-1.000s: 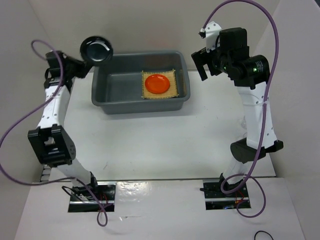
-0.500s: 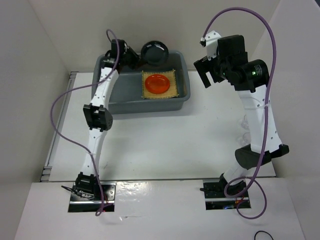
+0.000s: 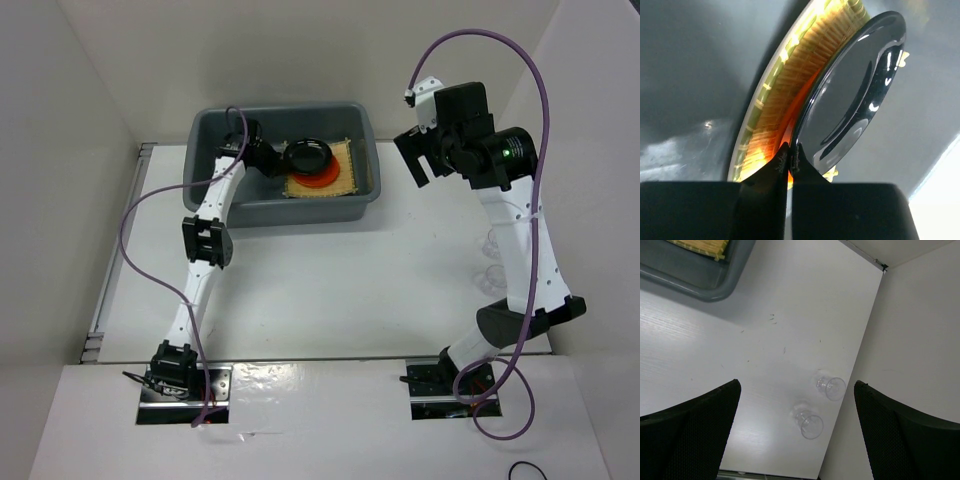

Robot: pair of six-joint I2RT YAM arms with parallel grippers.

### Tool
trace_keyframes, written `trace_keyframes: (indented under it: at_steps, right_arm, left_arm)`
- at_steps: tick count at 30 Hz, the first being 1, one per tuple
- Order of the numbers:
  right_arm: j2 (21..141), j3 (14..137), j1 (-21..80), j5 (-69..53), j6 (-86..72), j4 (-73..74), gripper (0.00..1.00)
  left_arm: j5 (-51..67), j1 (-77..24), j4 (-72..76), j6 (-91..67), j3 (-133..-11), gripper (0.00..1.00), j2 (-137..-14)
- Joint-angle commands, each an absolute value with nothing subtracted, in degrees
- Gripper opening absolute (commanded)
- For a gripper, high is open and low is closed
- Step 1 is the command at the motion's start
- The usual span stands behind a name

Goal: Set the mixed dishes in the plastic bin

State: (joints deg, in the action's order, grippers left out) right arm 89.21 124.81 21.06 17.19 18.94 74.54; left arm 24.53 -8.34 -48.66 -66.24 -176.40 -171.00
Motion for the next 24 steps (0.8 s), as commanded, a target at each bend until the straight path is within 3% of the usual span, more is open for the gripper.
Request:
trace_keyframes:
  at_steps: [1,5,8,9,10,12,13,15,16,19,24]
  right_arm:
    - [88.5,124.5,20.7,19.2,19.0,73.0,0.98]
    - [89.0,123.9,20.7,19.7,19.0,73.0,0.98]
    - [89.0,123.4,20.7,19.7,19.0,73.0,0.98]
    - [89.0,122.9,20.7,19.7,19.0,73.0,0.98]
    - [89.0,122.9,20.7,19.7,19.0,73.0,0.98]
    - [89.0,121.4,20.7,20.9,19.0,71.9,0.98]
    - [89.0,120.8,20.7,22.8,18.5,71.9,0.98]
    - [88.4,118.9,19.4,24.2,17.9,70.8,0.98]
    - [87.7,117.2,17.3,24.2,17.2,70.8,0.98]
    - [84.5,110.9,12.6,23.7,15.7,68.7,0.98]
    - [77.8,93.5,-6.3,12.9,18.9,59.3,0.98]
  left_arm:
    - [27.7,-9.0,-47.2,-67.8,-179.8,0.0,-172.1]
    - [28.8,-9.1,-47.7,-67.8,-179.8,0.02,-173.1]
    - [29.4,-9.6,-48.4,-67.8,-179.8,0.16,-173.1]
    - [29.4,-10.2,-49.4,-67.2,-179.8,0.23,-173.1]
    - [29.4,-10.2,-49.9,-67.2,-179.8,0.42,-172.5]
    - [28.0,-10.9,-51.3,-65.7,-179.8,0.59,-171.5]
    - [28.0,-10.9,-51.3,-65.7,-179.8,0.73,-170.2]
    - [28.0,-11.4,-51.3,-65.0,-179.8,0.83,-167.7]
    - [27.3,-11.4,-51.3,-64.5,-179.8,0.92,-166.7]
    - [25.6,-11.4,-51.3,-62.9,-179.8,0.94,-161.6]
    - [24.3,-11.4,-51.8,-58.0,-179.8,1.0,-151.7]
